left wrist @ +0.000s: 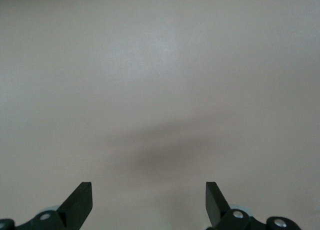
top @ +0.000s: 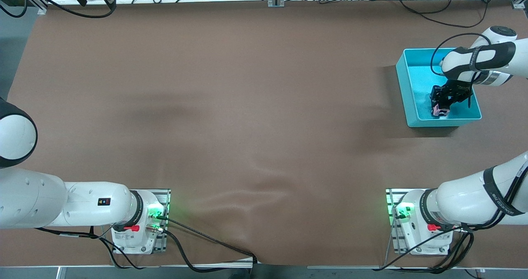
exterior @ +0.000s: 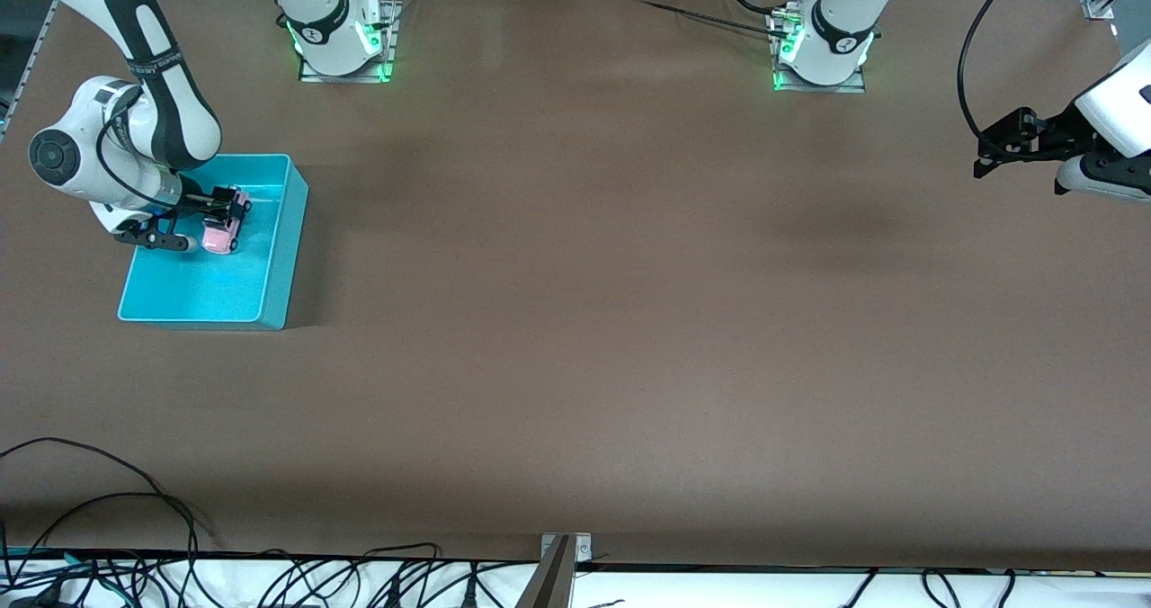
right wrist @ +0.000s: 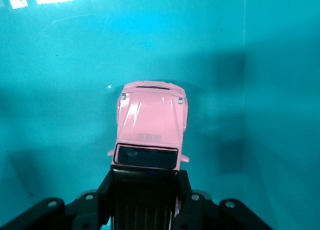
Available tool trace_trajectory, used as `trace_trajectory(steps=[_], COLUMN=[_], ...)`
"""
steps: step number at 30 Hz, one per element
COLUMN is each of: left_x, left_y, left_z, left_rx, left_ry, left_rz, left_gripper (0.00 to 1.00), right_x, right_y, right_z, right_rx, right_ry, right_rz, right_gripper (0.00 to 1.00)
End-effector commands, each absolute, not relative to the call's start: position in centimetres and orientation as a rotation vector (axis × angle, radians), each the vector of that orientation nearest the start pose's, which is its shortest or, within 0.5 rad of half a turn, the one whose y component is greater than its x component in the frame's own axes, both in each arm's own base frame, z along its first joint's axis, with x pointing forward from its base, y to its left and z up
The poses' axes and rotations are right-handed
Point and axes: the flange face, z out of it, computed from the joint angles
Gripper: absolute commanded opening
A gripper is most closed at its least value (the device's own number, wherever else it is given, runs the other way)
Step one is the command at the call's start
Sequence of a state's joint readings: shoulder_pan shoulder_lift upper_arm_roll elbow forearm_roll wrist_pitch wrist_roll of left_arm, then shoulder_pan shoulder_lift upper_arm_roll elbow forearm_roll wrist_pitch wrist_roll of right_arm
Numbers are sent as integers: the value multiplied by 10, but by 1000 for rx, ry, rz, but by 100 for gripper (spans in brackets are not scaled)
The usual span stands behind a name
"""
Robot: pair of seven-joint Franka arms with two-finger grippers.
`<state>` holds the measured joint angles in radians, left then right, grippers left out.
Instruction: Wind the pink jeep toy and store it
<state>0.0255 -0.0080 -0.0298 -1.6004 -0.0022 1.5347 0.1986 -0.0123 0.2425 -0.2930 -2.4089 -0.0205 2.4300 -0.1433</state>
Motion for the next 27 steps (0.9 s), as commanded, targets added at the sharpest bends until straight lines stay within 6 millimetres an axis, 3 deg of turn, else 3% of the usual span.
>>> trace_trajectory(steps=[1,3,6,9,10,17,21,27], left_x=[542,542,542,542,542,542,542,542], left_y=[-1,-1,-1,-2,-1,-2,-2,-2], left_z=[618,618,618,618,618,618,618,618], left_rx=[-3112,-3112,-3112,-3112,-3112,-3112,-3112,-3112], left_ry=[316,316,316,318,311,313,318,313], left_rz=[81,81,82,81,81,81,81,81], left_gripper=[100,100,100,100,100,100,100,100], right_x=[444,443,441,442,442,441,441,441], right_y=[-150,-150,-149,-150,-150,-150,-149,-148], right_z=[192,188,183,182,182,182,183,197], right_rx=[-3161,-3160,-3159,-3159,-3159,-3160,-3157,-3137], right_ry=[192,192,189,189,191,194,195,201], right_rz=[362,374,389,391,391,394,398,440], right_gripper=[0,0,25,72,79,81,100,100])
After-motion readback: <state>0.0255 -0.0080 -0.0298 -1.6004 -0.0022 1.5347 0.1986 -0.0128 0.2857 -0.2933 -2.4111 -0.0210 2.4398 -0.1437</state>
